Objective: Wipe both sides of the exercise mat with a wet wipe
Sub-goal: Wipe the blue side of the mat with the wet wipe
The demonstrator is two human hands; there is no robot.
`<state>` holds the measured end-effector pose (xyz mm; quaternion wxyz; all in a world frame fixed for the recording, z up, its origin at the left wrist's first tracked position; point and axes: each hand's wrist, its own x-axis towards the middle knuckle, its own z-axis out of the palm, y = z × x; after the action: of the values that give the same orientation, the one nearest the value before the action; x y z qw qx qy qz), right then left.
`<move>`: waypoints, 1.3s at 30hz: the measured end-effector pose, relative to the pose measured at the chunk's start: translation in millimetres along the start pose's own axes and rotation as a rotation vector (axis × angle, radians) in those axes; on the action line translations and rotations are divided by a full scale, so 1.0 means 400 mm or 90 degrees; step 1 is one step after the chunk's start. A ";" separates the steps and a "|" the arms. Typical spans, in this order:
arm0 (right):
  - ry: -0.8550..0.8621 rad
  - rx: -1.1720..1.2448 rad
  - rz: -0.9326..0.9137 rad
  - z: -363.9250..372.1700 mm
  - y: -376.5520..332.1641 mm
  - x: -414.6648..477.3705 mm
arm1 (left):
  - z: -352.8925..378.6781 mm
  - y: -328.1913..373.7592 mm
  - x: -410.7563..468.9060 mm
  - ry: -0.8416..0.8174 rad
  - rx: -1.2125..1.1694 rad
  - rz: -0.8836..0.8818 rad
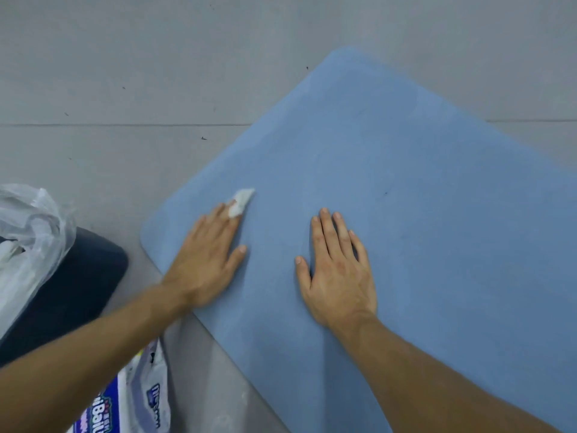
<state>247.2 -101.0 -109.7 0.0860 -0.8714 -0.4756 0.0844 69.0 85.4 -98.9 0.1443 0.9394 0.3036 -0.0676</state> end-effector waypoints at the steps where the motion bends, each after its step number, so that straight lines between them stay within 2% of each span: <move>1: 0.001 0.000 0.001 0.001 0.000 0.001 | 0.012 0.042 -0.038 -0.001 0.003 0.053; 4: -0.004 -0.005 -0.003 0.001 0.002 0.001 | 0.045 0.157 -0.157 -0.013 0.011 0.211; 7: -0.007 -0.008 -0.009 0.002 0.003 0.002 | 0.057 0.168 -0.184 -0.003 0.057 0.262; 17: -0.007 0.008 -0.002 0.001 0.002 0.000 | -0.041 -0.121 0.179 0.036 0.009 -0.065; 20: -0.016 0.013 -0.003 0.000 0.002 0.003 | -0.054 -0.140 0.244 0.043 0.010 -0.084; 22: -0.019 0.013 -0.005 0.000 0.002 0.001 | -0.043 -0.106 0.242 0.041 0.012 -0.030; 28: 0.000 0.020 0.001 0.003 0.001 0.005 | 0.005 0.076 0.031 -0.040 0.001 0.263; 32: 0.004 0.009 -0.006 0.002 0.002 0.002 | 0.005 0.102 -0.068 -0.054 0.021 0.351; 34: 0.008 0.011 -0.002 0.004 0.001 0.004 | -0.006 0.062 -0.030 -0.057 0.035 0.326; 39: 0.009 0.017 0.003 0.004 0.001 0.006 | -0.052 -0.047 0.184 -0.057 0.006 0.160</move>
<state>248.5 -99.3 -111.6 0.1010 -0.8719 -0.4716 0.0853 118.2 147.3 -99.3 0.1604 0.9667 0.1766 -0.0923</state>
